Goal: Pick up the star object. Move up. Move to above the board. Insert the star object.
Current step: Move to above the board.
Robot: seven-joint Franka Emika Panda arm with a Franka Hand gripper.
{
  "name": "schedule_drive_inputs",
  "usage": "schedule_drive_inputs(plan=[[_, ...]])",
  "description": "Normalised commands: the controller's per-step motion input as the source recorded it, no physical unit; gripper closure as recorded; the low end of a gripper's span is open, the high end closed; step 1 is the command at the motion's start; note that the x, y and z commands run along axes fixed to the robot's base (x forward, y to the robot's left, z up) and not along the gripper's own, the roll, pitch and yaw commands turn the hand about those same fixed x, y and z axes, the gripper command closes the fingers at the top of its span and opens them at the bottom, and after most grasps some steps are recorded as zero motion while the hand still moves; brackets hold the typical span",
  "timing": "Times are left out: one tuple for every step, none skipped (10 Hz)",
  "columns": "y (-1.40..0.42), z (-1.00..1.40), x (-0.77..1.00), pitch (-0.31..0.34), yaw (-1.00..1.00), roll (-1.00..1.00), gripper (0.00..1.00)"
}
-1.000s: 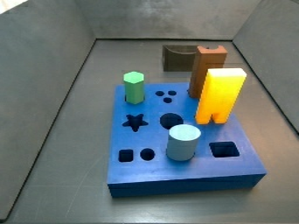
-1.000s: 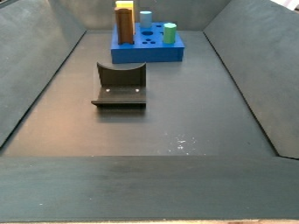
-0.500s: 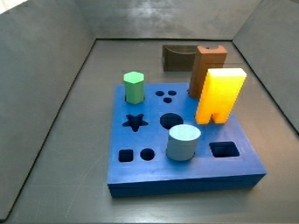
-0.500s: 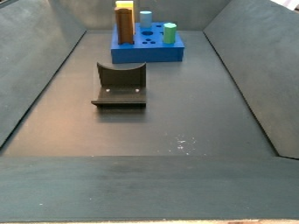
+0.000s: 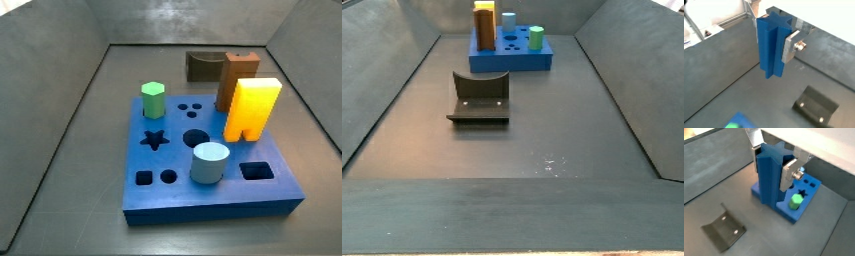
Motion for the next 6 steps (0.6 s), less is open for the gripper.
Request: schedule_drive_inputs(plan=[[-1.0, 0.0, -0.01, -0.004, 0.01, -0.01, 1.0], [-1.0, 0.0, 0.0, 0.005, 0.01, -0.01, 1.0], [-1.0, 0.0, 0.02, 0.007, 0.01, 0.0, 1.0], [-1.0, 0.0, 0.04, 0.017, 0.01, -0.01, 1.0], [-0.97, 0.0, 0.06, 0.019, 0.0, 0.01, 1.0], [-0.66, 0.0, 0.07, 0.026, 0.01, 0.02, 1.0]])
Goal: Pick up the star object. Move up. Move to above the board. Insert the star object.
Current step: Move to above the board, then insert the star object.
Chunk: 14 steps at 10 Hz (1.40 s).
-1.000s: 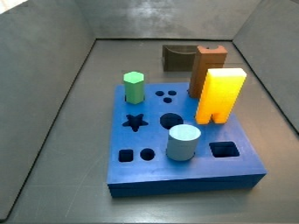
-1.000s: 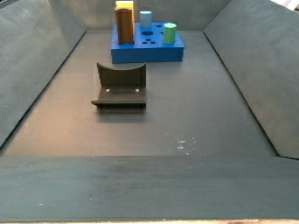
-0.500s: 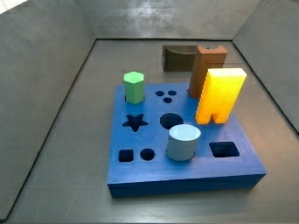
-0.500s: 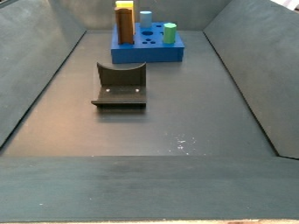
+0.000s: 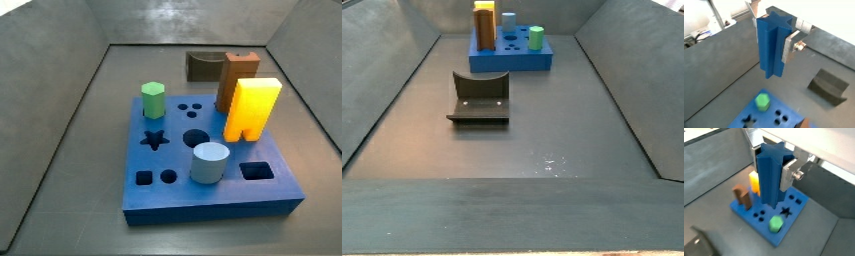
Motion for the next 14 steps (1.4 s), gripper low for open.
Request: schedule_drive_inputs(plan=[[-0.47, 0.0, 0.08, 0.032, 0.0, 0.01, 1.0], [-0.23, 0.0, 0.07, 0.035, 0.01, 0.02, 1.0], [-0.19, -1.0, 0.53, 0.0, -0.29, 0.0, 1.0], [-0.31, -1.0, 0.41, -0.003, -0.18, 0.0, 1.0], [-0.37, -1.0, 0.33, -0.039, -0.11, 0.0, 1.0], [-0.39, -1.0, 0.3, -0.043, -0.11, 0.0, 1.0], [-0.41, -1.0, 0.19, -0.043, -0.06, 0.01, 1.0], [-0.41, -1.0, 0.01, -0.001, 0.0, 0.04, 1.0], [-0.43, -1.0, 0.0, -0.003, 0.0, 0.04, 1.0], [-0.28, -1.0, 0.0, -0.021, -0.05, 0.06, 1.0], [-0.06, -1.0, -0.1, -0.066, 0.0, 0.12, 1.0], [-0.01, -0.95, -0.02, -0.113, 0.0, 0.14, 1.0], [-0.03, -0.7, 0.0, -0.257, 0.0, 0.08, 1.0], [-0.01, -0.63, 0.0, -0.297, 0.0, 0.06, 1.0]])
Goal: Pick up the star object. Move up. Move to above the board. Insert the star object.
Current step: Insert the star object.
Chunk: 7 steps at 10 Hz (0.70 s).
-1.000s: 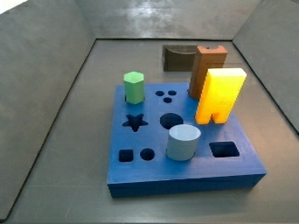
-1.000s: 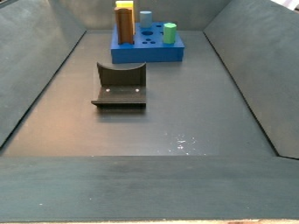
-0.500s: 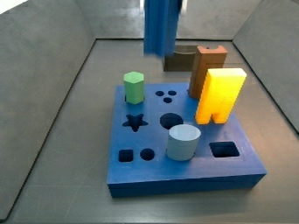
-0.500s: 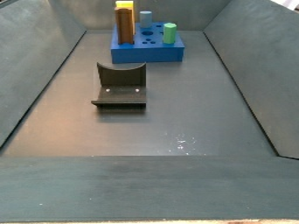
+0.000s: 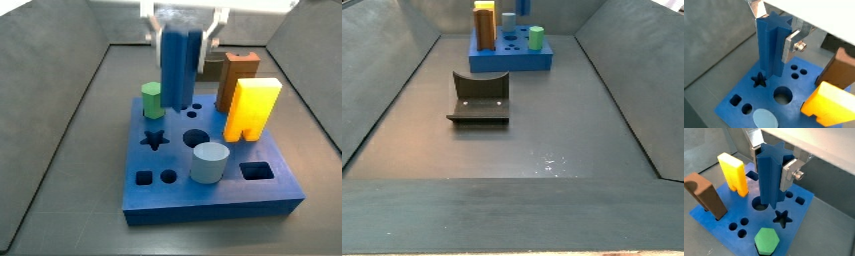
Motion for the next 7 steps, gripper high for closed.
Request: schedule_drive_inputs(plan=[[-0.07, -0.69, -0.11, -0.283, 0.0, 0.1, 1.0], [-0.04, -0.39, -0.26, -0.256, 0.0, 0.06, 1.0], [-0.1, -0.39, -0.25, -0.196, 0.0, 0.16, 1.0], [-0.16, -0.49, -0.29, -0.213, 0.0, 0.26, 1.0], [-0.13, -0.38, -0.23, -0.204, 0.0, 0.18, 1.0], [-0.14, -0.33, -0.2, -0.126, 0.0, 0.24, 1.0], [-0.06, -0.12, -0.07, -0.06, 0.0, 0.13, 1.0]])
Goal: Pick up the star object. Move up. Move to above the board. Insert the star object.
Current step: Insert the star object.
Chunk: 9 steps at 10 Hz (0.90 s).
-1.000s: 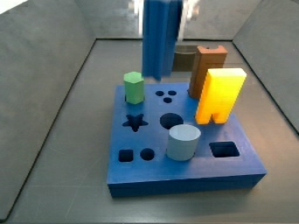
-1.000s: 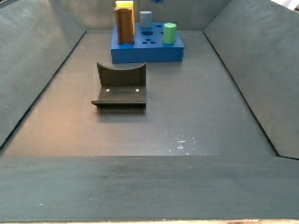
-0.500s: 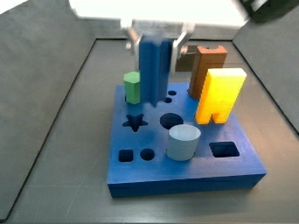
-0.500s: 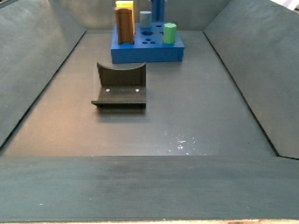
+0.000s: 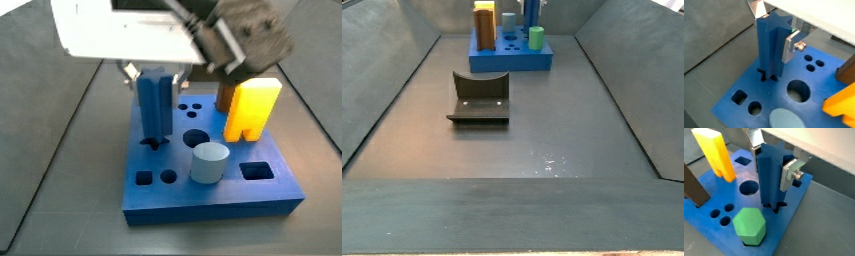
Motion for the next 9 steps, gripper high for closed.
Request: schedule_drive_inputs(plan=[[0.0, 0.0, 0.0, 0.0, -0.01, 0.0, 1.0], [0.0, -0.03, 0.11, 0.0, -0.13, 0.0, 1.0], [0.0, -0.12, 0.13, 0.0, -0.15, 0.01, 1.0], [0.0, -0.18, 0.15, 0.0, -0.14, 0.04, 1.0], [0.0, -0.13, 0.07, 0.01, -0.11, 0.05, 1.0], [-0.02, -0.14, 0.0, 0.001, -0.05, 0.08, 1.0], [-0.07, -0.08, 0.0, 0.0, 0.0, 0.06, 1.0], [-0.07, -0.01, 0.01, 0.03, 0.0, 0.04, 1.0], [-0.08, -0.03, 0.0, 0.02, 0.0, 0.04, 1.0]])
